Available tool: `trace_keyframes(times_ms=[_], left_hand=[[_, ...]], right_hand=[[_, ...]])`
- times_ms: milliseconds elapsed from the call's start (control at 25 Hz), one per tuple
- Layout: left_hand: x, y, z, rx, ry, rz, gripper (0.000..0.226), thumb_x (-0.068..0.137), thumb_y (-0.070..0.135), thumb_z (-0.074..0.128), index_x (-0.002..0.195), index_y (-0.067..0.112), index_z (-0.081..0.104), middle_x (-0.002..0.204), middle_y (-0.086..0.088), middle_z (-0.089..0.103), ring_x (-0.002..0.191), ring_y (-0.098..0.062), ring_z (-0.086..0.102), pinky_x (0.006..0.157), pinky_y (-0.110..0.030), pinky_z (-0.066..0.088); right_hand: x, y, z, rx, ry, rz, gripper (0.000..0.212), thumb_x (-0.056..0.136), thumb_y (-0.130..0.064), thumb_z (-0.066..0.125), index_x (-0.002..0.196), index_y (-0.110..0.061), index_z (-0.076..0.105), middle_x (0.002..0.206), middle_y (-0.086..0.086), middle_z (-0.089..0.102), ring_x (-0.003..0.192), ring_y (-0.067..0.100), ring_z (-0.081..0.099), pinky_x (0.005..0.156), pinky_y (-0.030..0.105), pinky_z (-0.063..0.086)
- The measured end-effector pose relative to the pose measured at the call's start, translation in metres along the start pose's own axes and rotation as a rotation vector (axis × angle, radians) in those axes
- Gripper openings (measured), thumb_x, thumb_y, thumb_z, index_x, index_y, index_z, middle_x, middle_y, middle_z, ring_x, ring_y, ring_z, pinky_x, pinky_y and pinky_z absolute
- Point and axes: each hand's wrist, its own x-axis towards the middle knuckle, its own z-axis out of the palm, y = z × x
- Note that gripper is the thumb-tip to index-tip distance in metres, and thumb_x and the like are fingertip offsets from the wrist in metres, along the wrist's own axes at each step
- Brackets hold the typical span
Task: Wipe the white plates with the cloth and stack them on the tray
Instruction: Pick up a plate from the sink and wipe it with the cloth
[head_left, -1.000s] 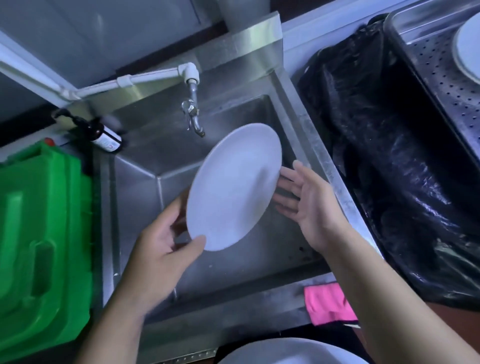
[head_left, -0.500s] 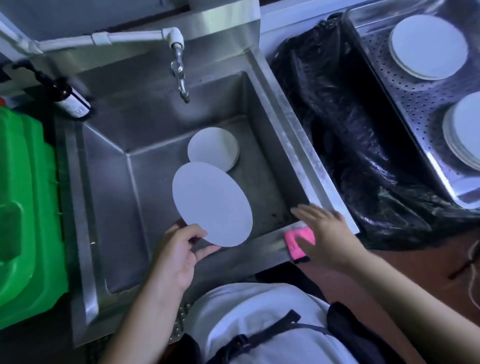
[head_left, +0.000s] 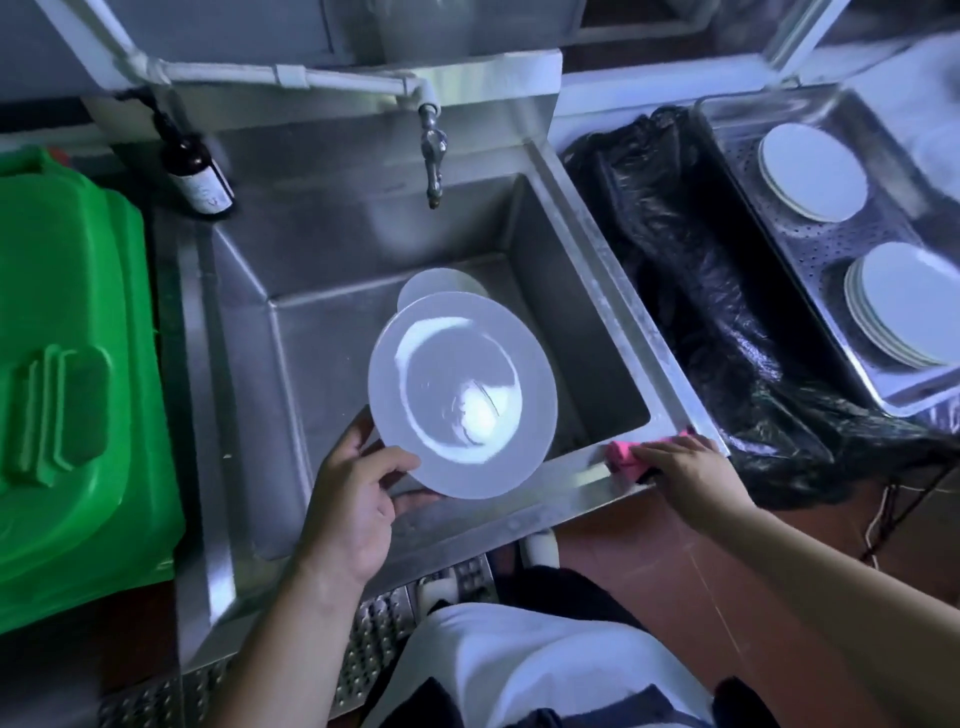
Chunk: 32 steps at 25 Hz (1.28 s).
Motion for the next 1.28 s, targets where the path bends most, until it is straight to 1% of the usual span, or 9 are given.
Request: trace_keyframes(times_ms=[160,240,320,400,600,760,1080,1200,1280], left_hand=[[-0.025,0.008,0.004,-0.076,-0.040,0.053,0.056,0.088,-0.014,0.047,0.125,0.023,0.068,0.125,-0.005,0.070,0.110,-0.034,0.065,0.058,-0.039,0.061],[-0.032,0.009,0.007,-0.076,-0.038,0.091,0.055,0.088,-0.013,0.048,0.123,0.024,0.070,0.126,-0.006,0.069,0.112,-0.035,0.064,0.057,-0.038,0.060],[-0.037,0.013,0.012,-0.043,-0.033,0.145,0.055,0.087,-0.013,0.049,0.121,0.025,0.071,0.125,-0.005,0.070,0.112,-0.034,0.064,0.057,-0.037,0.059],[-0.041,0.020,0.022,0.008,-0.027,0.210,0.055,0.084,-0.011,0.055,0.124,0.025,0.070,0.118,-0.004,0.073,0.106,-0.032,0.067,0.057,-0.036,0.059],[-0.052,0.043,0.064,0.155,-0.033,0.377,0.066,0.067,0.004,0.063,0.126,0.035,0.067,0.116,-0.004,0.075,0.099,-0.028,0.071,0.060,-0.038,0.060],[-0.065,0.057,0.103,0.199,-0.048,0.464,0.066,0.067,0.004,0.063,0.119,0.043,0.070,0.112,-0.004,0.076,0.090,-0.026,0.071,0.058,-0.037,0.059],[-0.089,0.071,0.148,0.192,-0.104,0.526,0.072,0.068,0.001,0.066,0.133,0.032,0.064,0.118,-0.007,0.072,0.086,-0.038,0.071,0.060,-0.050,0.062],[-0.093,0.063,0.170,0.217,-0.073,0.597,0.076,0.063,0.000,0.068,0.132,0.031,0.065,0.116,-0.010,0.071,0.085,-0.034,0.071,0.058,-0.049,0.061],[-0.098,0.057,0.190,0.260,-0.063,0.653,0.074,0.061,0.003,0.070,0.127,0.036,0.067,0.115,-0.007,0.072,0.088,-0.030,0.070,0.059,-0.048,0.060]], right_hand=[[-0.005,-0.027,-0.007,-0.142,0.059,-0.038,0.034,0.067,-0.026,0.045,0.083,-0.021,0.075,0.079,0.000,0.075,0.058,0.031,0.062,0.063,0.040,0.052],[-0.002,-0.029,-0.009,-0.103,-0.005,0.020,0.034,0.064,-0.040,0.048,0.077,-0.024,0.074,0.071,-0.002,0.073,0.059,0.031,0.063,0.061,0.039,0.050],[0.010,-0.029,-0.020,0.006,-0.064,0.136,0.026,0.071,-0.038,0.060,0.090,-0.031,0.076,0.080,-0.007,0.074,0.074,0.028,0.066,0.067,0.038,0.047],[0.026,-0.033,-0.041,0.350,-0.015,0.286,0.018,0.087,-0.024,0.066,0.096,-0.036,0.075,0.074,-0.009,0.071,0.072,0.020,0.066,0.066,0.033,0.047],[0.063,-0.060,-0.141,1.380,0.105,0.321,0.017,0.095,-0.001,0.061,0.085,-0.011,0.071,0.055,-0.003,0.056,0.050,0.011,0.049,0.052,0.023,0.043],[0.072,-0.075,-0.202,1.766,0.031,0.207,0.022,0.097,-0.006,0.059,0.110,-0.015,0.074,0.087,0.013,0.074,0.075,0.029,0.068,0.073,0.047,0.056],[0.060,-0.055,-0.230,1.730,0.258,0.174,0.019,0.084,0.002,0.071,0.093,-0.012,0.078,0.079,0.007,0.076,0.071,0.023,0.066,0.071,0.040,0.054],[0.061,-0.028,-0.251,1.394,0.524,0.092,0.021,0.082,-0.026,0.075,0.102,-0.028,0.078,0.081,0.000,0.071,0.069,0.022,0.069,0.064,0.040,0.051],[0.056,-0.017,-0.279,1.172,0.714,0.010,0.019,0.085,-0.027,0.075,0.103,-0.030,0.078,0.084,-0.001,0.064,0.074,0.023,0.065,0.069,0.038,0.049]])
